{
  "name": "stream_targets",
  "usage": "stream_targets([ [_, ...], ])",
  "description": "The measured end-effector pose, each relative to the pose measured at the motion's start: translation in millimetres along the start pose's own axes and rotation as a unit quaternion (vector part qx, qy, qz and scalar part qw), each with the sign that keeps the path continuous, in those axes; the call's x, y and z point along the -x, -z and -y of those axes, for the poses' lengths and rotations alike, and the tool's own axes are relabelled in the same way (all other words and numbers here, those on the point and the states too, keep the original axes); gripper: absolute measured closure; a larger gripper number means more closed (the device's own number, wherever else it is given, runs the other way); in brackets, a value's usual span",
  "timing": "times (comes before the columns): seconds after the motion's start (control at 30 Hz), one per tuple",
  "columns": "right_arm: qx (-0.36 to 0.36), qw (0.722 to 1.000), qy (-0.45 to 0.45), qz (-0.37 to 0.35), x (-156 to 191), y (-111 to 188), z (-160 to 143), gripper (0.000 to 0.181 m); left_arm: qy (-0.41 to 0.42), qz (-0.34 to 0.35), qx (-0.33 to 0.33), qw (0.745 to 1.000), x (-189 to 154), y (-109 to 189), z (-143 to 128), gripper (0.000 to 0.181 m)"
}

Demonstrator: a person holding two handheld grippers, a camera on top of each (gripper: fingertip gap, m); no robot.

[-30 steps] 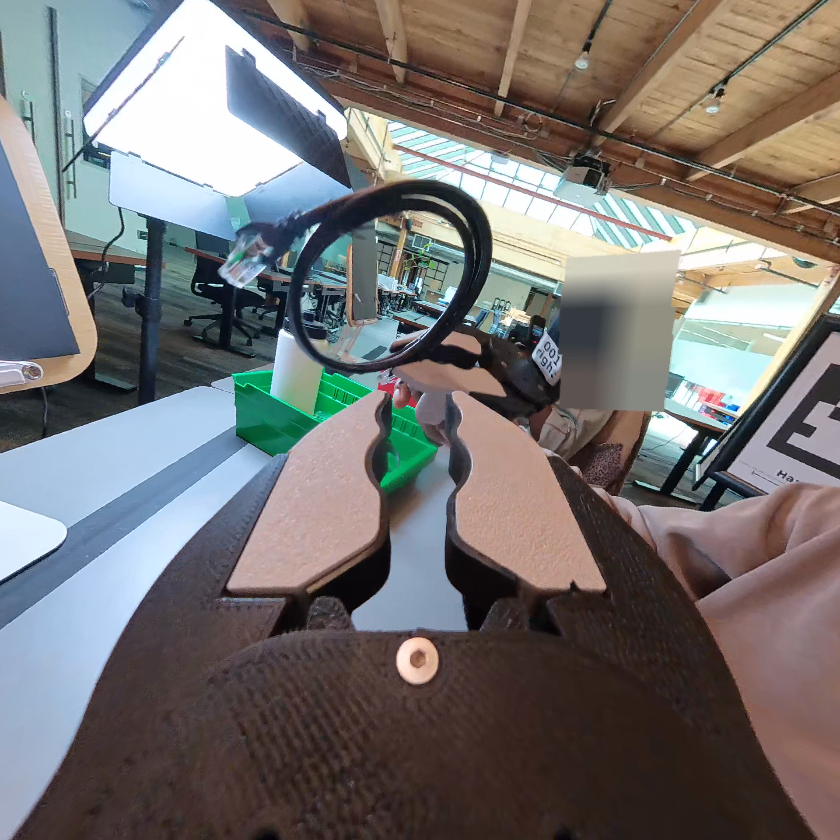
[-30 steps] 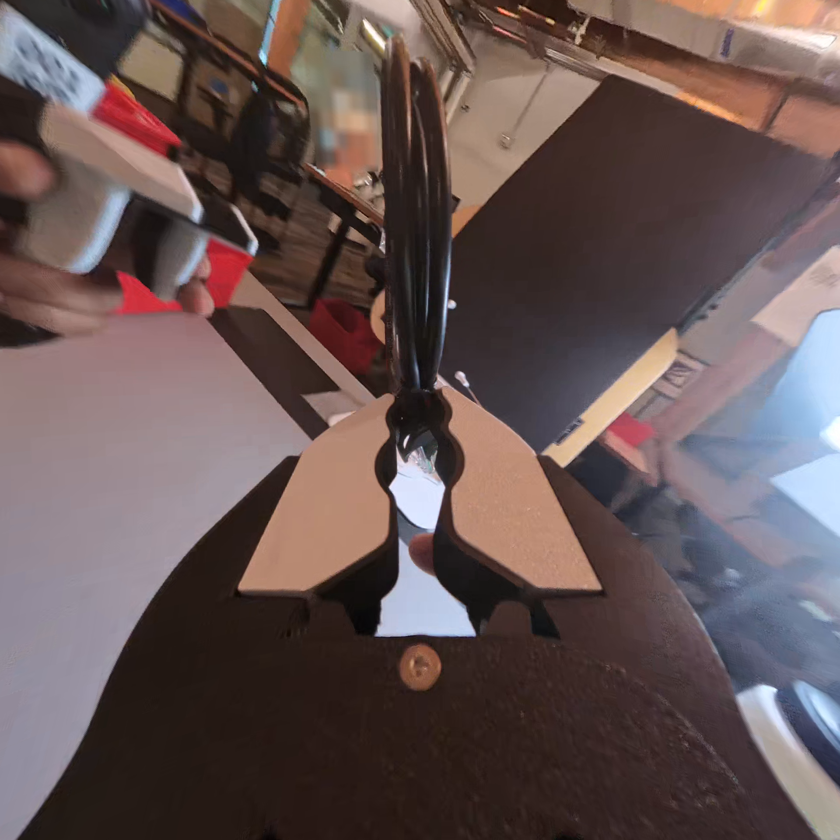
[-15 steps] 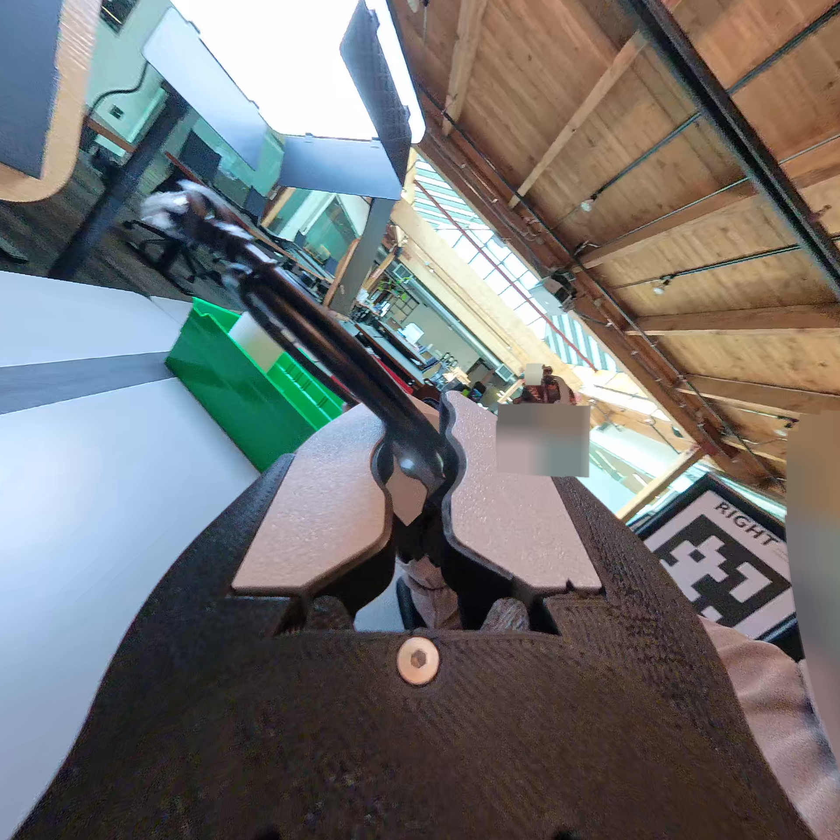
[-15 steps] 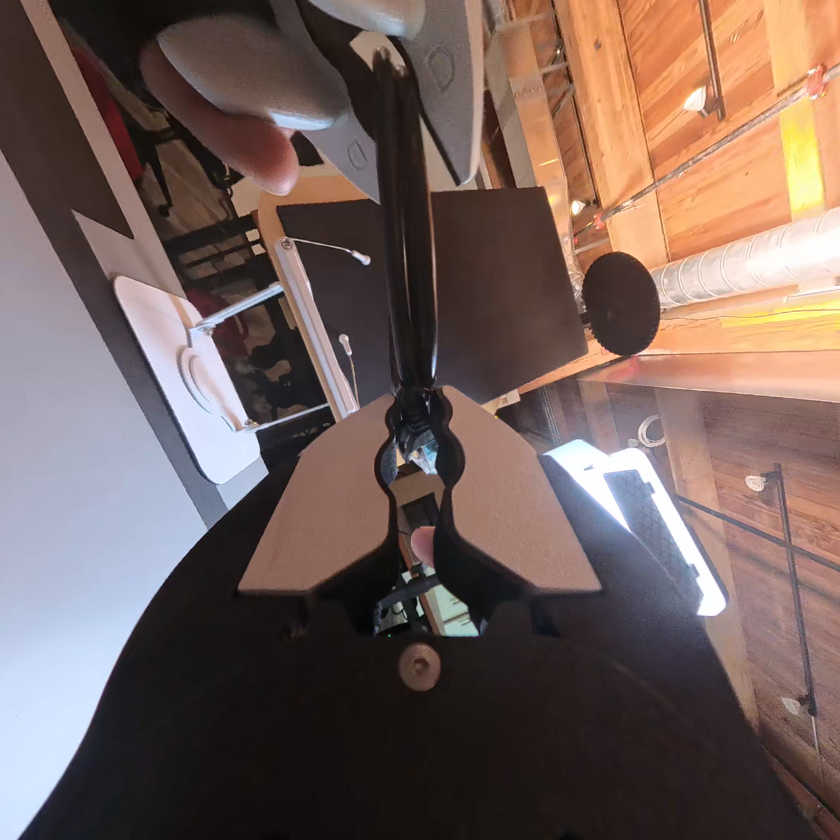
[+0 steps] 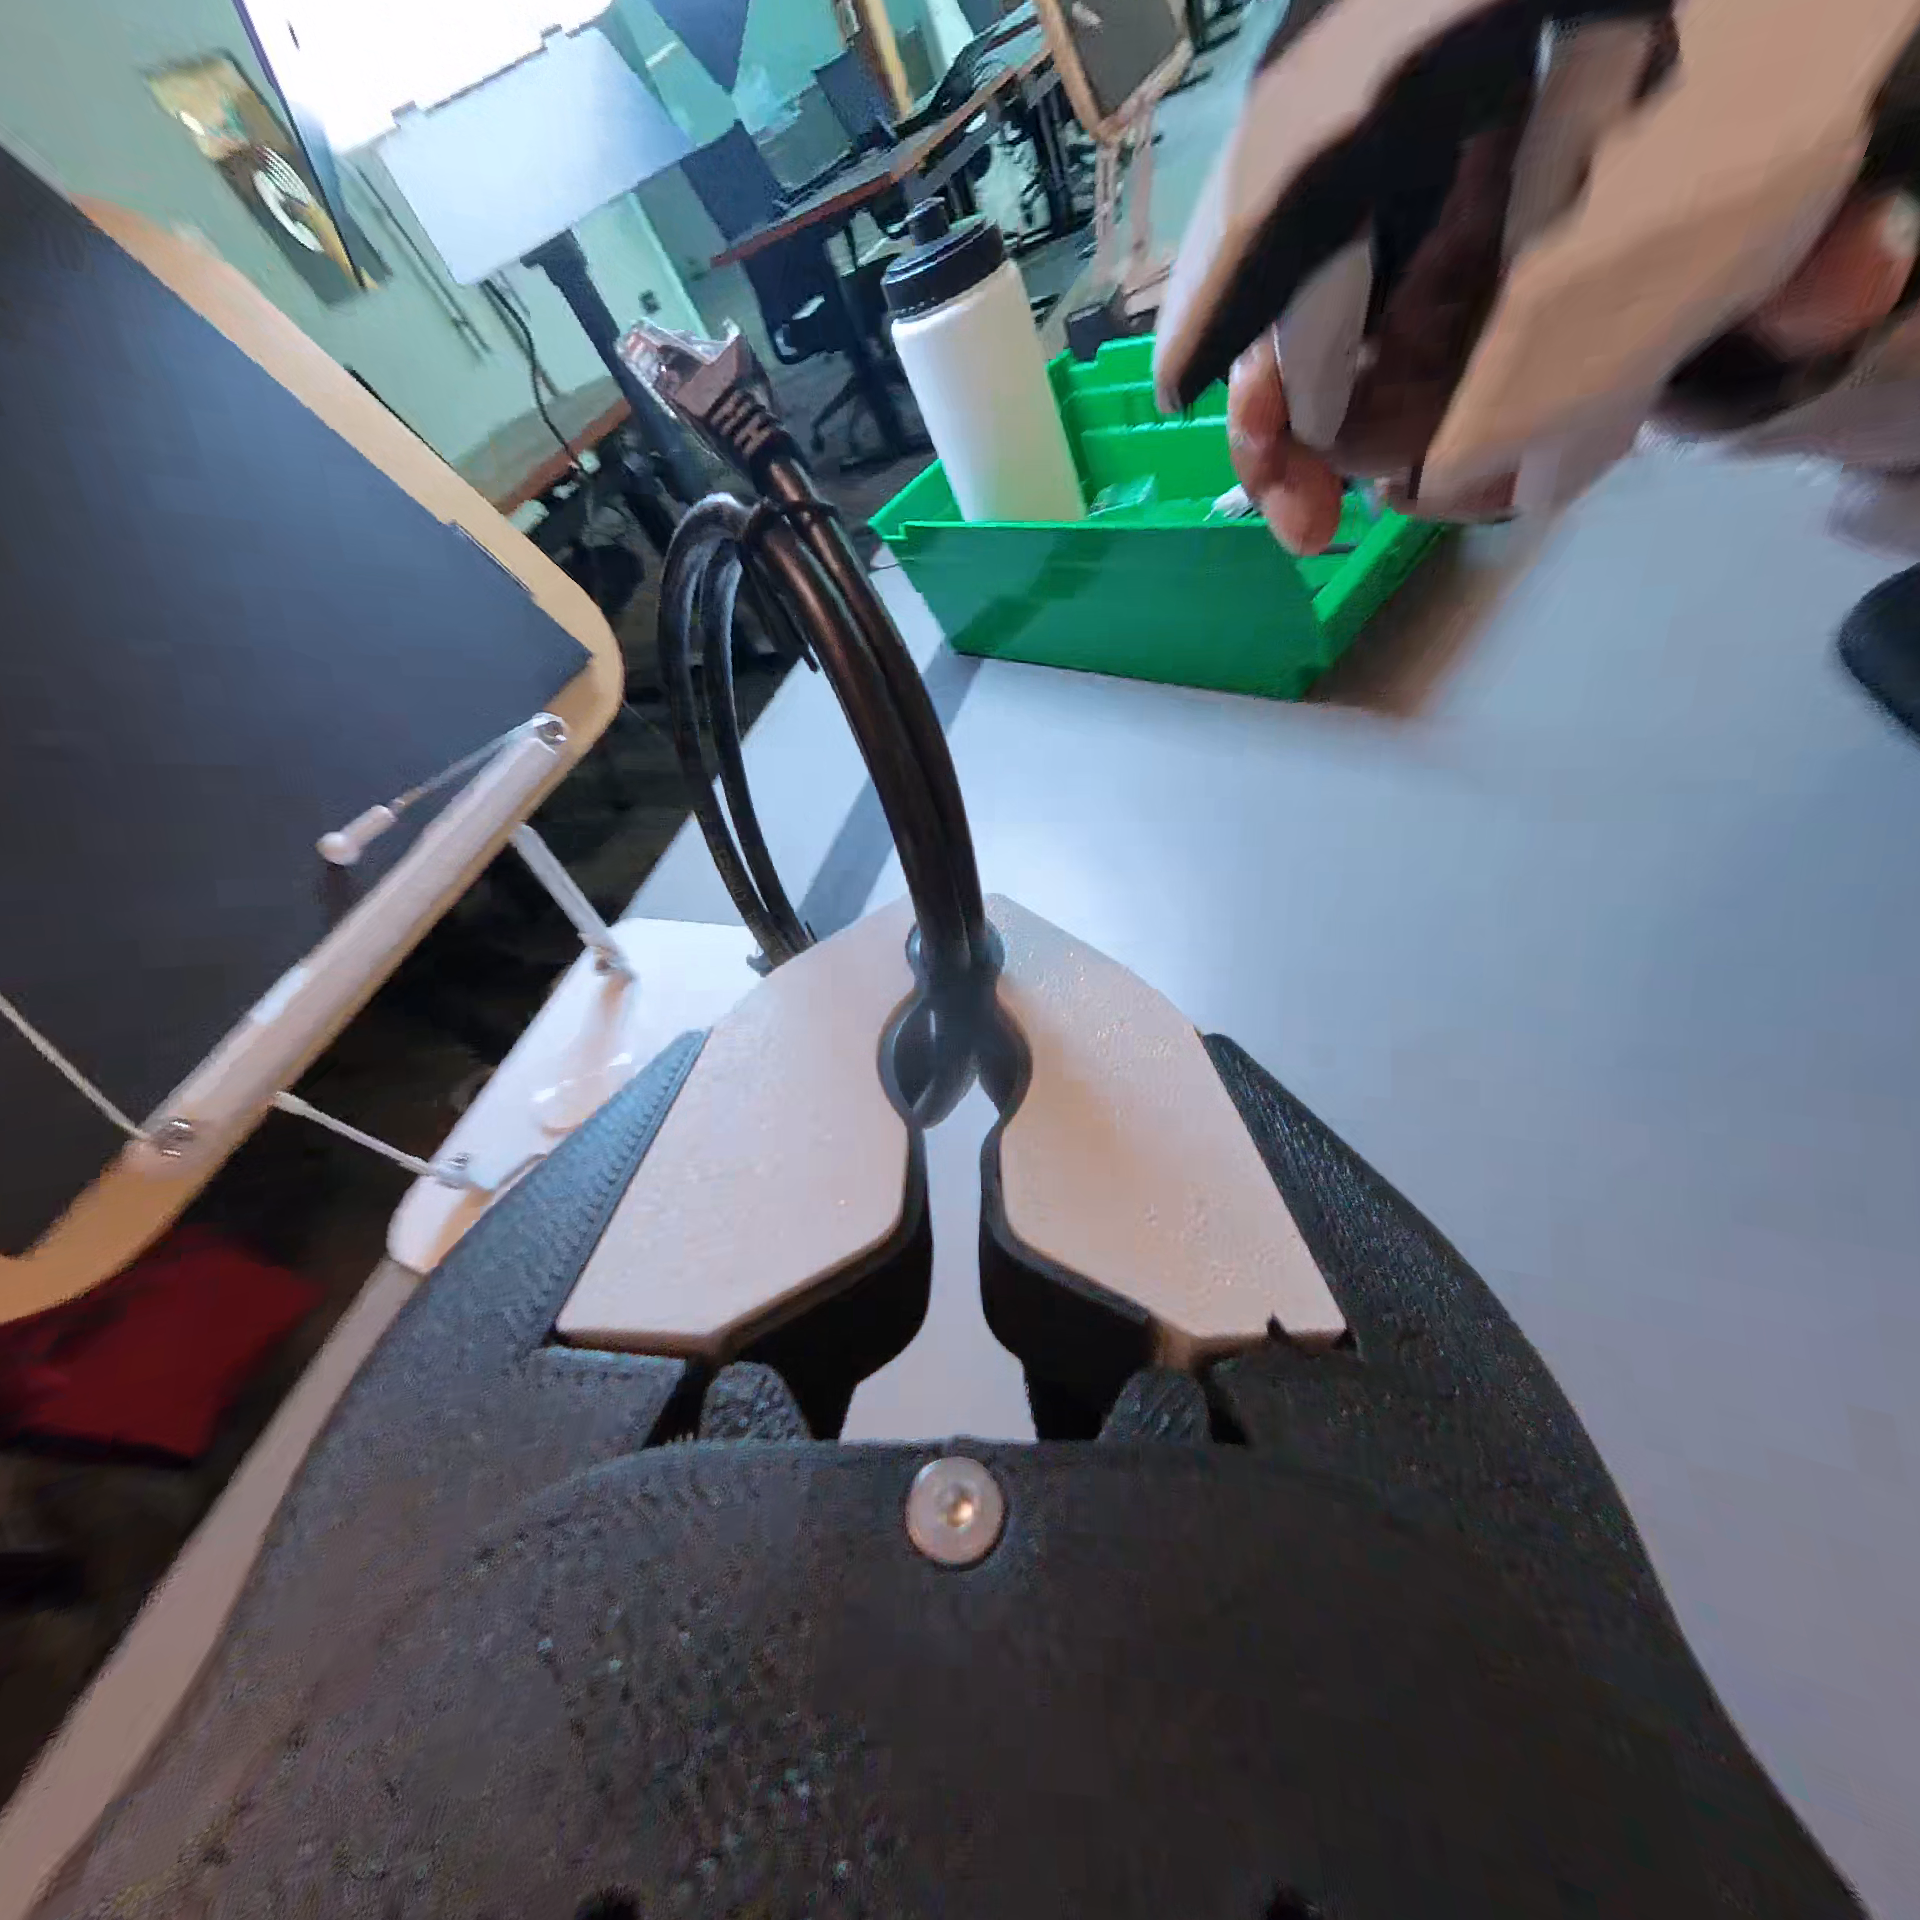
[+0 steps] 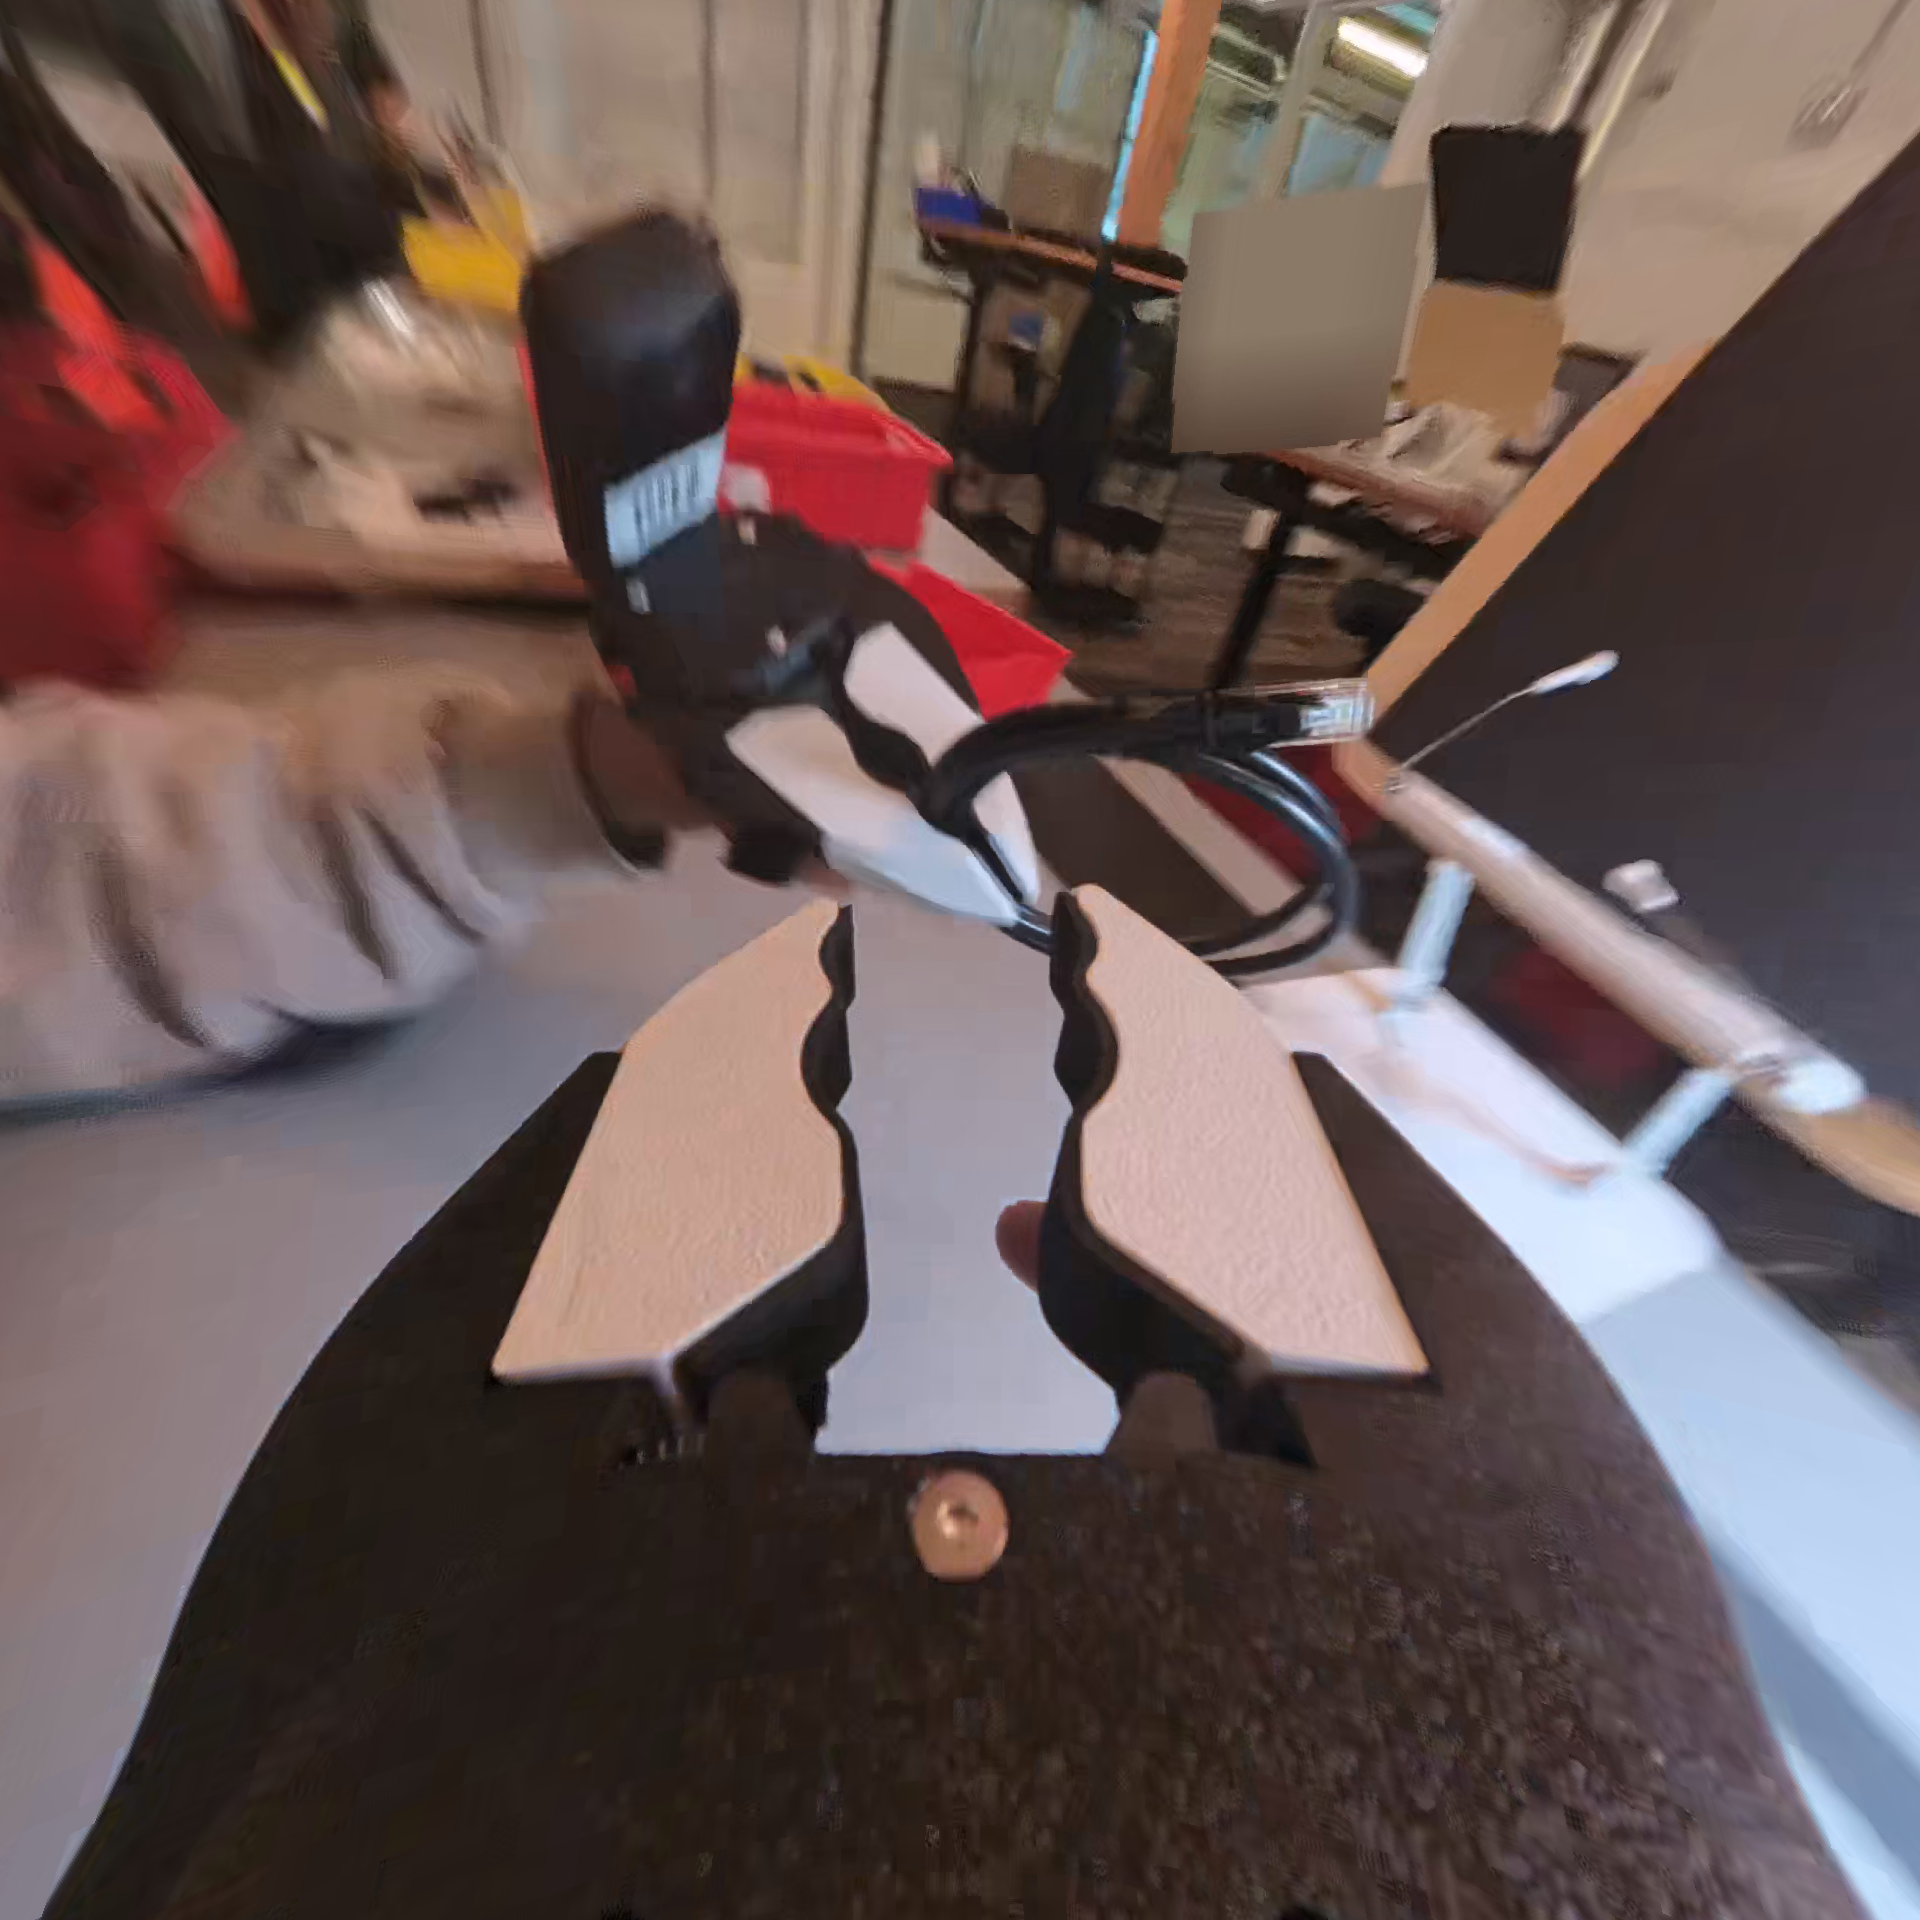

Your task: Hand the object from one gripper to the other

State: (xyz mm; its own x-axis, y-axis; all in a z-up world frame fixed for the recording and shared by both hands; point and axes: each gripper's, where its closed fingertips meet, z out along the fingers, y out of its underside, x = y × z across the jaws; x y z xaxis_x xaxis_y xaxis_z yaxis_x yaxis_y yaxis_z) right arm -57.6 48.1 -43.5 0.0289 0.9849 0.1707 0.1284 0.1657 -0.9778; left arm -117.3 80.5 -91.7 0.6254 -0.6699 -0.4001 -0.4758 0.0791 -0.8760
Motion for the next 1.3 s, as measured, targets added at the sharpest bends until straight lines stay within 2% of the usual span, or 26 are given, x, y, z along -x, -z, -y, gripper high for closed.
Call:
stream_targets([
  [0.03,-0.026,0.996,-0.077,0.033,-1,3,6,0.141,-0.031,0.018,0.002,0.999,-2,-4,1,0.178],
  [0.13,-0.100,0.963,-0.246,0.053,-22,6,12,0.141,-0.119,0.073,0.006,0.990,-8,-16,2,0.178],
  [0.23,-0.120,0.932,-0.339,0.040,-37,3,3,0.145,-0.209,0.138,0.017,0.968,-12,-25,3,0.178],
  [0.33,-0.106,0.928,-0.358,0.017,-43,0,-6,0.151,-0.282,0.193,0.029,0.939,-12,-28,4,0.178],
  [0.4,-0.098,0.930,-0.355,-0.002,-46,1,-10,0.165,-0.319,0.217,0.045,0.921,-11,-29,2,0.178],
  [0.47,-0.091,0.939,-0.331,-0.008,-46,1,-9,0.166,-0.328,0.221,0.055,0.917,-10,-31,-1,0.178],
  [0.5,-0.085,0.948,-0.307,-0.018,-46,1,-10,0.166,-0.318,0.210,0.054,0.923,-11,-33,-3,0.178],
  [0.57,-0.058,0.972,-0.221,-0.049,-47,2,-12,0.166,-0.253,0.151,0.065,0.953,-17,-40,-14,0.173],
  [0.63,-0.012,0.989,-0.102,-0.103,-51,6,-16,0.167,-0.144,0.076,0.056,0.985,-24,-44,-21,0.150],
  [0.67,0.014,0.991,-0.028,-0.127,-53,9,-19,0.167,-0.084,0.051,0.036,0.995,-23,-42,-19,0.146],
  [0.73,0.077,0.977,0.106,-0.166,-54,12,-27,0.168,0.049,0.003,-0.027,0.998,-16,-34,-7,0.142],
  [0.8,0.130,0.947,0.225,-0.187,-53,11,-36,0.168,0.195,-0.040,-0.091,0.976,-3,-22,6,0.141],
  [0.87,0.179,0.902,0.334,-0.206,-52,6,-48,0.168,0.321,-0.071,-0.125,0.936,13,-12,9,0.143],
  [0.97,0.240,0.835,0.449,-0.208,-47,-12,-74,0.168,0.444,-0.110,-0.168,0.873,29,-1,9,0.141],
  [1.03,0.250,0.812,0.487,-0.201,-39,-28,-89,0.168,0.487,-0.112,-0.183,0.847,40,3,4,0.140],
  [1.1,0.239,0.800,0.515,-0.193,-28,-44,-100,0.168,0.522,-0.086,-0.159,0.834,49,1,-14,0.140],
  [1.2,0.223,0.782,0.554,-0.180,-9,-62,-114,0.168,0.605,-0.078,-0.131,0.782,58,-4,-45,0.136],
  [1.23,0.217,0.776,0.565,-0.175,-3,-66,-117,0.168,0.619,-0.077,-0.124,0.772,59,-6,-55,0.133],
  [1.3,0.211,0.767,0.583,-0.165,7,-73,-125,0.168,0.646,-0.093,-0.137,0.746,62,-7,-65,0.132],
])
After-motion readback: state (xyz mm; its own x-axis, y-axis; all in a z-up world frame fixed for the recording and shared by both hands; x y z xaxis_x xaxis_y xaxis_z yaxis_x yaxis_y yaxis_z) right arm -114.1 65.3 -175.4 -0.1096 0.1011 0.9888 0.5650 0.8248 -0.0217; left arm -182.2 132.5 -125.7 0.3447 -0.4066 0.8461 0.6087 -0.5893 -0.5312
